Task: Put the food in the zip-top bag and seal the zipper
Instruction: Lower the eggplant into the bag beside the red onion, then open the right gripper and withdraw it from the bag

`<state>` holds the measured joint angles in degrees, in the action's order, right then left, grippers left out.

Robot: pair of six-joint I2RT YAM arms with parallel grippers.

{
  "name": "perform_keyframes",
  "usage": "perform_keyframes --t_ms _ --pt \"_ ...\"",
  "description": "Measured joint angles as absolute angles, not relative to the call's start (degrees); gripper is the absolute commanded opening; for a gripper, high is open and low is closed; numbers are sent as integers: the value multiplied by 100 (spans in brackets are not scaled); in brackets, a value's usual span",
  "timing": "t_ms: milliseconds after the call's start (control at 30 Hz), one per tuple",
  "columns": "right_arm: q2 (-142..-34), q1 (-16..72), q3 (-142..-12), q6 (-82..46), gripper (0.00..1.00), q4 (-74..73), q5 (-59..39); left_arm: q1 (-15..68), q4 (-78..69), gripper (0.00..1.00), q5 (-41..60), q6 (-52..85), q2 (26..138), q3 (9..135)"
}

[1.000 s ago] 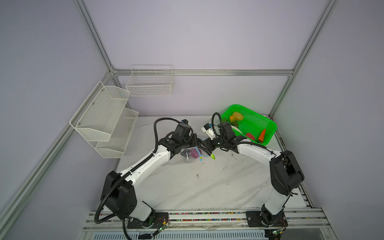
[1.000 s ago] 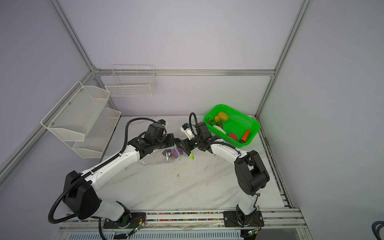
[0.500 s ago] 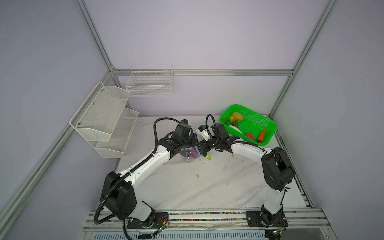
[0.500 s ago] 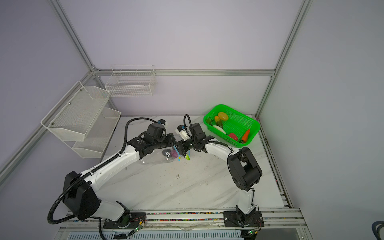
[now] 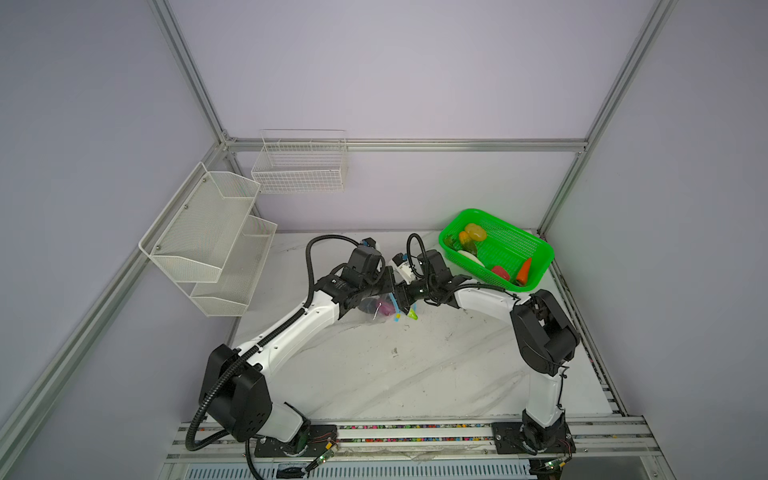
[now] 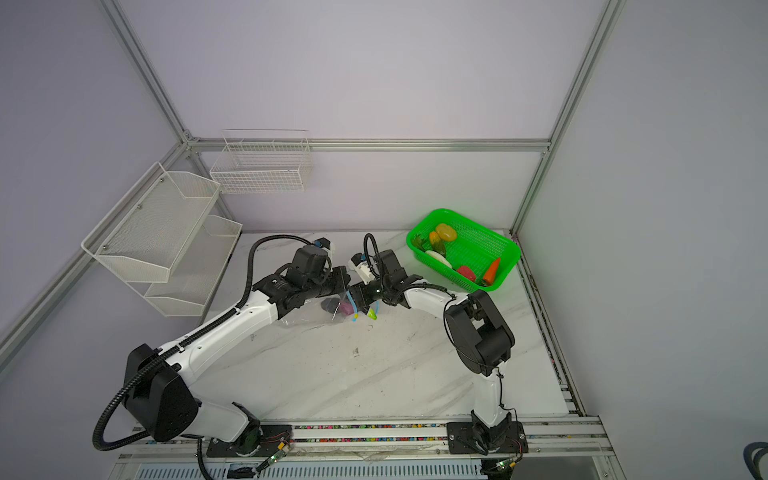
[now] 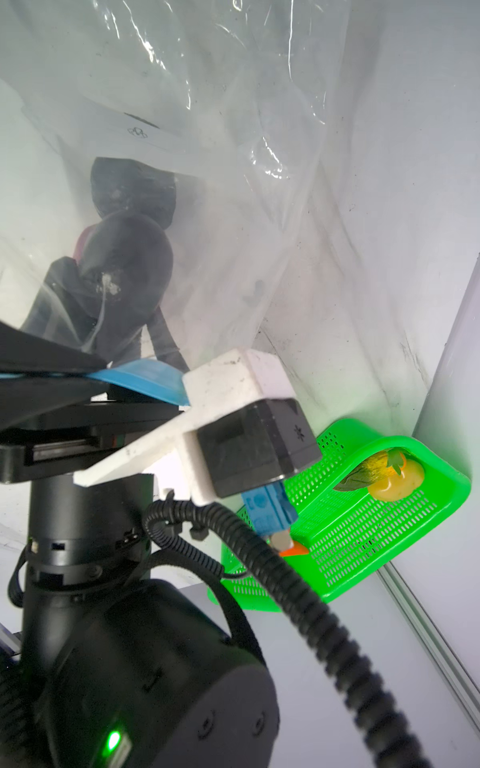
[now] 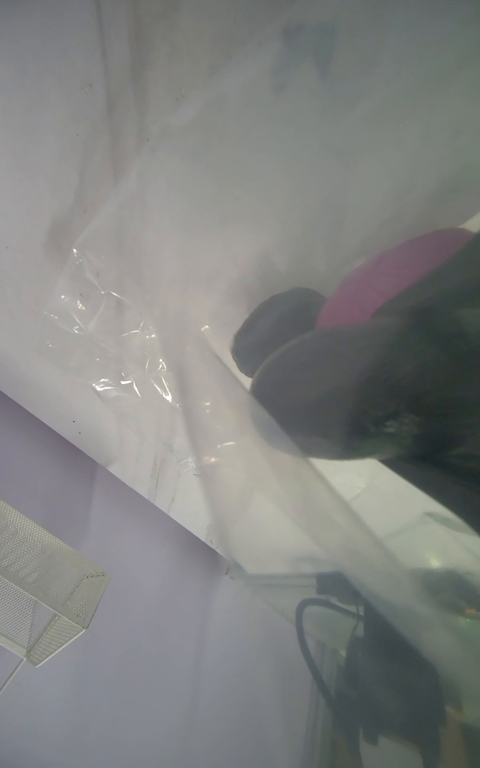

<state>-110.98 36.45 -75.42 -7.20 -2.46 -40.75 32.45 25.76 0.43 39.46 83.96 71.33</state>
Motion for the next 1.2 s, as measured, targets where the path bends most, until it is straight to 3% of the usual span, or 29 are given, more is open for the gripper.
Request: perform_keyframes --t_ms 567,900,1200 --pt "-11096 3760 -7540 -1024 57 -591 -3990 3245 2554 0 16 3988 8025 6947" --pt "-10986 3765 -7535 -1146 72 -626 -4080 3245 2480 0 8 3990 8025 6947" --pt "-10781 3765 -7537 -1063 72 -272 -4012 3245 2434 0 -1 3992 8025 6945"
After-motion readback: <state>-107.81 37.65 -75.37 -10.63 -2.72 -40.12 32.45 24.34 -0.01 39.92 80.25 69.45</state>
